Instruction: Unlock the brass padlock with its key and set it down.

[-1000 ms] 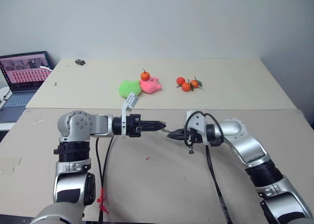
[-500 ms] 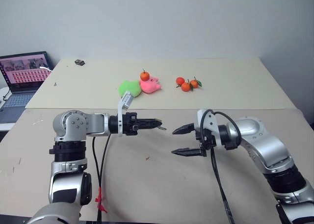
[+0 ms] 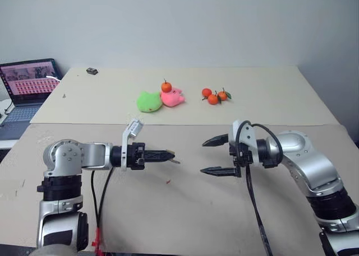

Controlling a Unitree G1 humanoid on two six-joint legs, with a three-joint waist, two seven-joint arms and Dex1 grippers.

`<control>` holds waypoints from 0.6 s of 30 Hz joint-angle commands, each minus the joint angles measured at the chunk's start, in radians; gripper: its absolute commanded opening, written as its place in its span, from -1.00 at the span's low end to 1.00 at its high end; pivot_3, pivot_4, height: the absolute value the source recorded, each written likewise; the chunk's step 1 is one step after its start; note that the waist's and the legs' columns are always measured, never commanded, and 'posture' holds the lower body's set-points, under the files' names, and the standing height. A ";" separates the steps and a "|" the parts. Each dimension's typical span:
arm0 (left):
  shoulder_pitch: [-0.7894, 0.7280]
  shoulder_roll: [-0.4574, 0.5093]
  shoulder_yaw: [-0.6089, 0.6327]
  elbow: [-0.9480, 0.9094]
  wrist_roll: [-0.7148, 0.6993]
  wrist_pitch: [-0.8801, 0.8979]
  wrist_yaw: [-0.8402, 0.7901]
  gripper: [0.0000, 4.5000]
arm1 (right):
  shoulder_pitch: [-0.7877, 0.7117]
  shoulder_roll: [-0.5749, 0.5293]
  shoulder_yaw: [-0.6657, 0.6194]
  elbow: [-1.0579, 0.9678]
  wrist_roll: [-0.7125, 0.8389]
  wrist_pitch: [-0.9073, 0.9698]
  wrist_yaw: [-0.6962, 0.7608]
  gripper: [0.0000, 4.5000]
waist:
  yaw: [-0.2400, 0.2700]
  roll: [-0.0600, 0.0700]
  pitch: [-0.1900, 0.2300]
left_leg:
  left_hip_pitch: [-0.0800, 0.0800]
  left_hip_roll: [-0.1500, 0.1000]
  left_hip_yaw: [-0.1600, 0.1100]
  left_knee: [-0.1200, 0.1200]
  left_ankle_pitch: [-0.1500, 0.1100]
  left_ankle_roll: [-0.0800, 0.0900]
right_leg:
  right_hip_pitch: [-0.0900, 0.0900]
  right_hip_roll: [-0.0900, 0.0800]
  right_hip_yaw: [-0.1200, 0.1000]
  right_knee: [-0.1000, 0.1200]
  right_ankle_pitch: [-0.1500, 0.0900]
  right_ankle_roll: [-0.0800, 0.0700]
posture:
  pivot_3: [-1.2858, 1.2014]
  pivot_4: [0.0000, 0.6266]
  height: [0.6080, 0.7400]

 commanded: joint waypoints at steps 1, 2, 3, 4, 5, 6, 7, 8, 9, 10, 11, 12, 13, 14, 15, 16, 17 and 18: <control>0.026 -0.032 -0.009 -0.020 -0.066 0.004 0.093 -0.98 | 0.000 0.001 -0.025 -0.017 0.014 -0.029 -0.001 0.98 | 0.000 0.000 0.000 | 0.000 0.000 0.000 0.000 0.000 0.000 | 0.001 -0.001 0.000 0.000 0.000 0.000 | 0.03 -0.52 -0.21; 0.028 -0.050 -0.010 -0.013 -0.076 0.004 0.126 -0.98 | -0.002 0.002 -0.026 -0.020 0.014 -0.029 -0.004 0.98 | -0.001 0.000 0.000 | 0.000 -0.001 0.000 0.000 0.000 0.000 | 0.001 -0.001 0.000 0.000 0.000 0.000 | 0.03 -0.52 -0.21; 0.020 -0.079 -0.002 0.013 -0.093 0.004 0.172 -0.98 | -0.004 0.003 -0.026 -0.022 0.012 -0.030 -0.009 0.98 | -0.001 0.000 0.000 | 0.000 -0.001 0.001 0.000 0.000 0.000 | 0.001 -0.001 0.001 0.000 0.000 0.000 | 0.03 -0.52 -0.21; 0.014 -0.104 0.004 0.034 -0.105 0.004 0.215 -0.98 | -0.005 0.004 -0.026 -0.025 0.012 -0.028 -0.013 0.98 | -0.001 0.000 0.000 | 0.000 -0.001 0.001 0.000 0.000 0.000 | 0.001 -0.001 0.001 0.000 0.000 0.000 | 0.03 -0.52 -0.21; 0.012 -0.126 -0.001 0.044 -0.098 0.004 0.256 -0.98 | -0.005 0.004 -0.026 -0.028 0.010 -0.026 -0.017 0.98 | -0.001 0.000 0.000 | -0.001 -0.001 0.000 0.001 0.000 0.000 | 0.001 -0.001 0.000 0.000 0.000 0.000 | 0.03 -0.52 -0.21; 0.015 -0.142 -0.008 0.053 -0.094 0.004 0.297 -0.98 | -0.005 0.004 -0.025 -0.032 0.008 -0.024 -0.021 0.98 | -0.001 0.000 0.000 | -0.001 -0.001 0.000 0.001 0.000 0.000 | 0.001 -0.001 0.000 0.000 0.000 0.001 | 0.03 -0.52 -0.21; 0.025 -0.156 -0.022 0.062 -0.098 0.004 0.346 -0.98 | -0.005 0.003 -0.024 -0.036 0.007 -0.021 -0.025 0.98 | -0.001 0.000 0.000 | -0.001 -0.001 0.000 0.001 0.000 0.000 | 0.001 -0.001 0.000 0.000 0.000 0.001 | 0.03 -0.52 -0.21; 0.036 -0.163 -0.037 0.068 -0.108 0.004 0.388 -0.98 | -0.004 0.002 -0.022 -0.040 0.006 -0.018 -0.029 0.98 | -0.003 0.000 0.000 | -0.001 -0.001 0.000 0.001 0.000 0.000 | 0.001 -0.001 0.000 0.000 0.000 0.001 | 0.03 -0.52 -0.21; 0.048 -0.175 -0.046 0.073 -0.123 0.004 0.435 -0.98 | -0.004 0.000 -0.021 -0.045 0.005 -0.015 -0.033 0.98 | -0.006 0.000 0.000 | 0.000 -0.001 0.000 0.000 0.000 0.000 | 0.001 -0.001 0.001 0.000 0.001 0.001 | 0.03 -0.52 -0.21; 0.057 -0.187 -0.047 0.079 -0.138 0.004 0.477 -0.98 | -0.003 -0.002 -0.020 -0.049 0.003 -0.013 -0.037 0.98 | -0.007 0.000 0.000 | 0.000 -0.001 0.000 0.000 0.000 0.000 | 0.001 -0.001 0.001 0.000 0.001 0.001 | 0.03 -0.52 -0.21; 0.063 -0.195 -0.047 0.082 -0.152 0.004 0.509 -0.98 | -0.003 -0.003 -0.020 -0.053 0.002 -0.012 -0.041 0.98 | -0.007 0.000 0.000 | 0.000 -0.001 0.000 0.000 0.000 0.000 | 0.001 0.000 0.001 0.000 0.001 0.001 | 0.03 -0.52 -0.21; 0.067 -0.203 -0.045 0.085 -0.163 0.004 0.543 -0.98 | -0.002 -0.005 -0.021 -0.057 0.002 -0.009 -0.045 0.98 | -0.007 0.000 0.000 | 0.000 -0.001 0.000 0.000 0.000 0.000 | 0.001 0.000 0.001 0.000 0.001 0.000 | 0.03 -0.52 -0.21; 0.067 -0.211 -0.042 0.087 -0.166 0.004 0.573 -0.98 | 0.000 -0.007 -0.022 -0.060 0.003 -0.006 -0.049 0.98 | -0.007 0.000 0.000 | 0.000 -0.001 0.000 0.000 0.000 0.000 | 0.001 0.000 0.001 0.000 0.001 0.000 | 0.03 -0.52 -0.21; 0.064 -0.223 -0.039 0.087 -0.150 0.004 0.607 -0.98 | 0.000 -0.008 -0.023 -0.063 0.003 -0.003 -0.053 0.98 | -0.004 0.000 0.000 | 0.000 0.000 0.000 0.000 0.000 0.000 | 0.001 0.000 0.001 0.000 0.001 0.000 | 0.03 -0.52 -0.21; 0.061 -0.231 -0.036 0.088 -0.143 0.004 0.636 -0.98 | 0.001 -0.010 -0.023 -0.065 0.004 -0.001 -0.057 0.98 | -0.003 0.000 0.000 | 0.000 -0.001 0.000 0.001 0.000 0.000 | 0.001 0.000 0.001 0.000 0.001 0.000 | 0.03 -0.52 -0.21; 0.055 -0.244 -0.026 0.096 -0.142 0.004 0.668 -0.98 | 0.001 -0.011 -0.023 -0.068 0.005 0.002 -0.060 0.98 | -0.002 0.000 0.000 | 0.000 -0.001 0.000 0.001 0.000 0.000 | 0.001 0.000 0.001 0.000 0.001 0.000 | 0.03 -0.52 -0.21; 0.046 -0.259 -0.017 0.102 -0.139 0.004 0.693 -0.98 | 0.002 -0.012 -0.023 -0.072 0.006 0.005 -0.062 0.98 | -0.001 0.000 0.000 | -0.001 -0.001 0.000 0.001 0.000 0.000 | 0.001 -0.001 0.001 0.000 0.001 0.001 | 0.03 -0.52 -0.21; 0.042 -0.268 -0.011 0.105 -0.144 0.004 0.713 -0.98 | 0.003 -0.013 -0.023 -0.076 0.007 0.008 -0.064 0.98 | -0.001 0.000 0.000 | 0.000 -0.002 0.000 0.001 0.000 0.000 | 0.001 -0.001 0.001 0.000 0.001 0.001 | 0.03 -0.52 -0.21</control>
